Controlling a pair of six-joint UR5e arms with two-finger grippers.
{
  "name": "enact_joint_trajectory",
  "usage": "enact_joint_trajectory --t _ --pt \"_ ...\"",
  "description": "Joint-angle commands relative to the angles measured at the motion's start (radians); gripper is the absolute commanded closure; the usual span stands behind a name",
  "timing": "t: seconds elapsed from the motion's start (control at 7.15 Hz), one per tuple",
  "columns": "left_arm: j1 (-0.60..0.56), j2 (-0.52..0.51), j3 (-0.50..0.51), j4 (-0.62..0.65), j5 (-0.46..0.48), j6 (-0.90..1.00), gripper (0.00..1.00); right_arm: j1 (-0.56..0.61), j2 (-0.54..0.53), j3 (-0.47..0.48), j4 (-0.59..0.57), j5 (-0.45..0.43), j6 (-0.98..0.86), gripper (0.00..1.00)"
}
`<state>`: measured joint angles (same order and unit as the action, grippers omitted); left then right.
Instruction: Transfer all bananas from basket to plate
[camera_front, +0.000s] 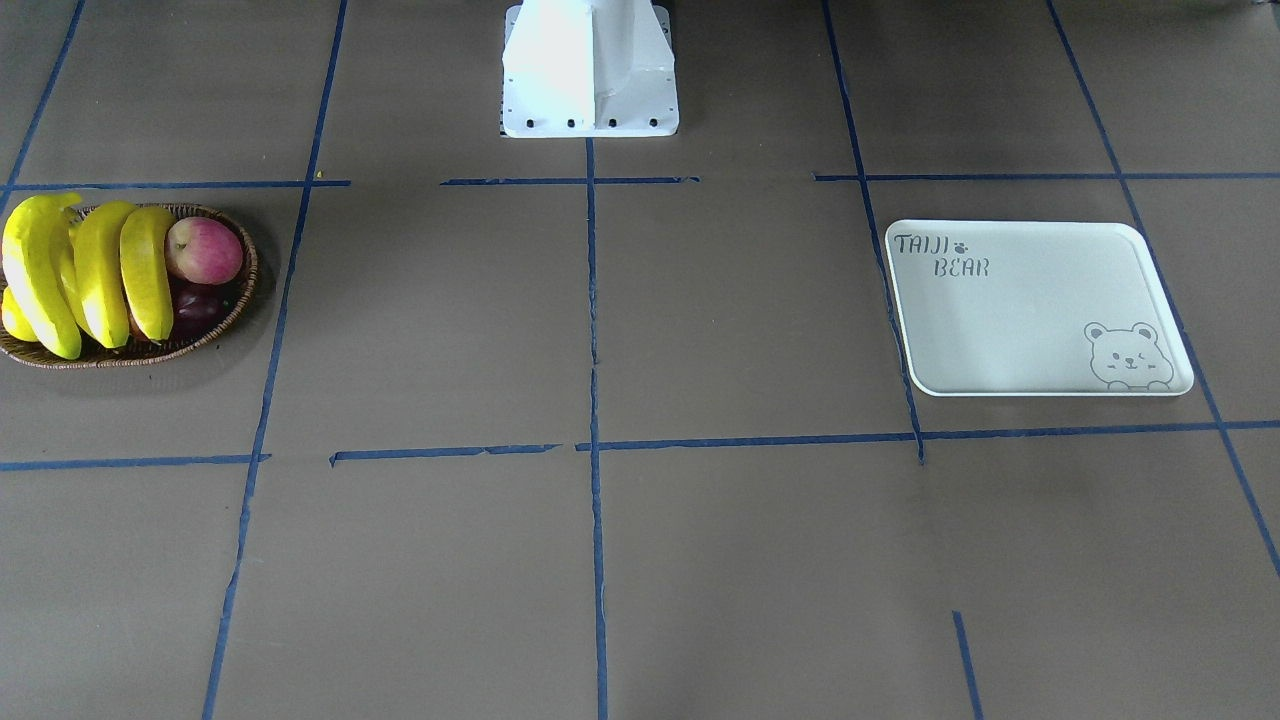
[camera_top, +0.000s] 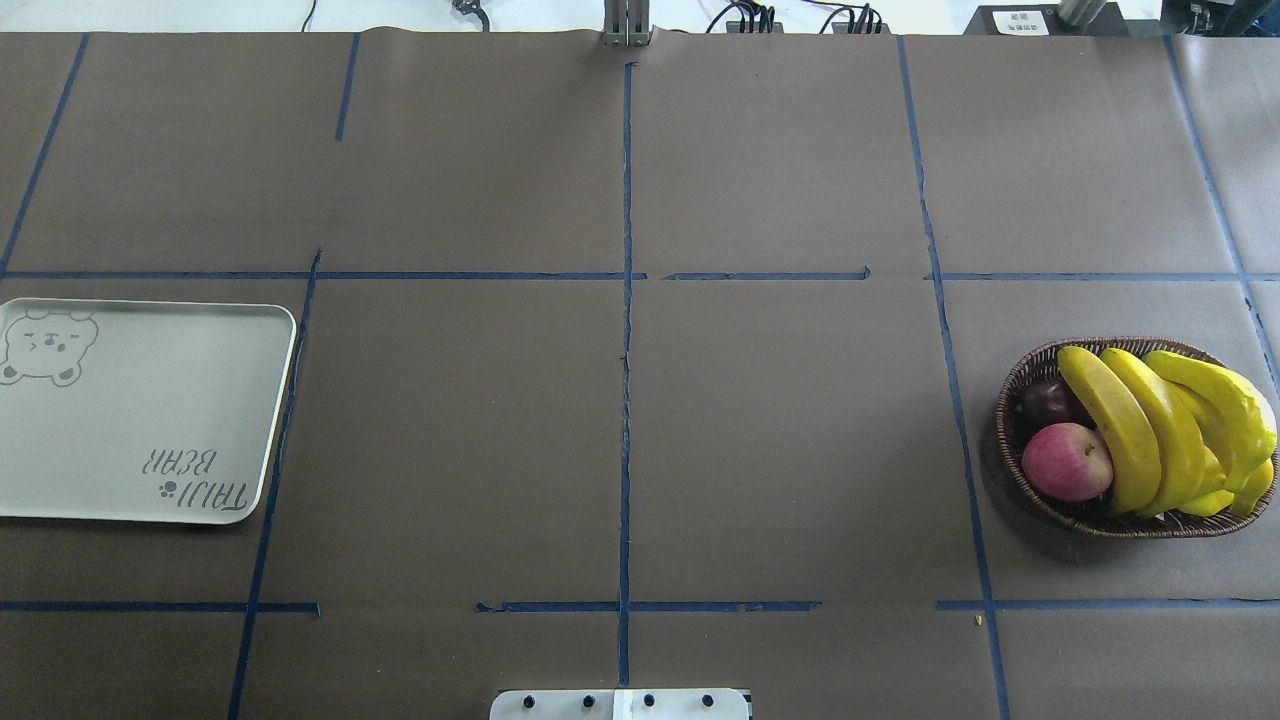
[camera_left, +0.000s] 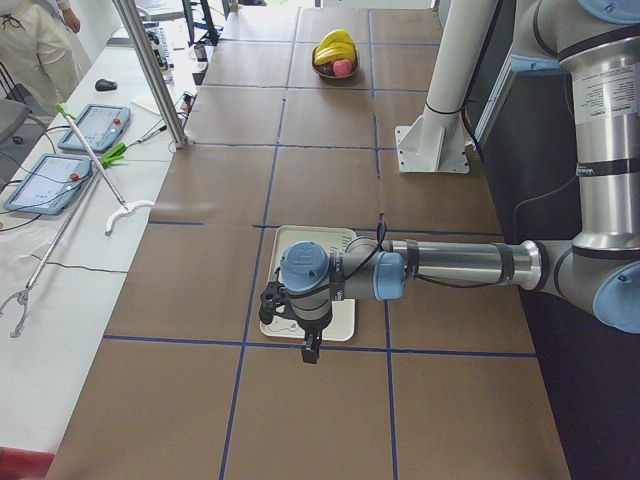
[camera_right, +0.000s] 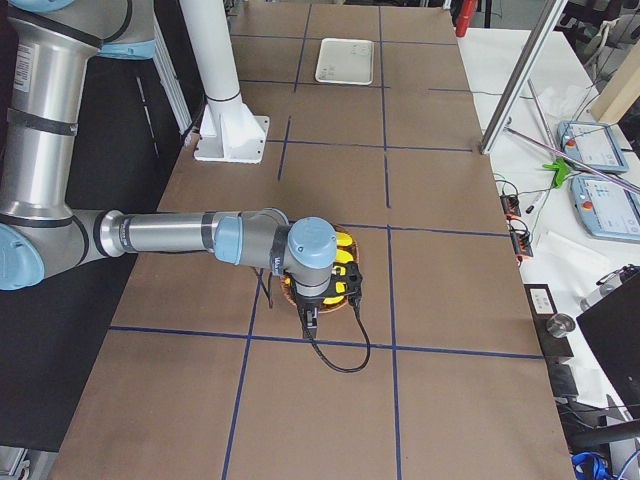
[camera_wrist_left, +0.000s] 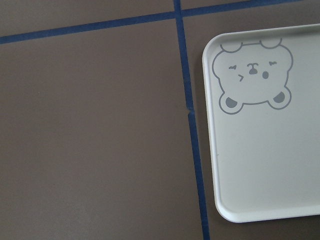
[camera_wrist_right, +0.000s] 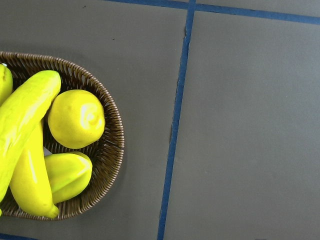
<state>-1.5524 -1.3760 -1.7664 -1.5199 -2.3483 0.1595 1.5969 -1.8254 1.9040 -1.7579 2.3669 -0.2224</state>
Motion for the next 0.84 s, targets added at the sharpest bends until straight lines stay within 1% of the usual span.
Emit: enact_joint_trajectory --t 0.0,0.28,0.42,0.56,0.7 --pt "0.002 0.000 0.007 -0.002 0.001 -0.005 0.00 0.000 0.000 0.000 0.000 0.000 0.000 0.03" --pt "0.003 0.000 0.004 -0.002 0.000 -0.006 0.00 0.000 0.002 0.000 0.002 0.000 0.003 0.03" --pt "0.003 -0.002 0.007 -0.002 0.000 -0.006 0.00 0.000 0.003 0.001 0.021 0.002 0.009 0.02" --pt "0.003 0.000 0.007 -0.002 -0.002 -0.006 0.00 -0.002 0.003 0.016 0.067 0.005 0.055 0.02" --pt "0.002 0.000 0.007 0.000 -0.006 -0.006 0.00 -0.002 -0.001 0.055 0.124 0.006 0.107 0.01"
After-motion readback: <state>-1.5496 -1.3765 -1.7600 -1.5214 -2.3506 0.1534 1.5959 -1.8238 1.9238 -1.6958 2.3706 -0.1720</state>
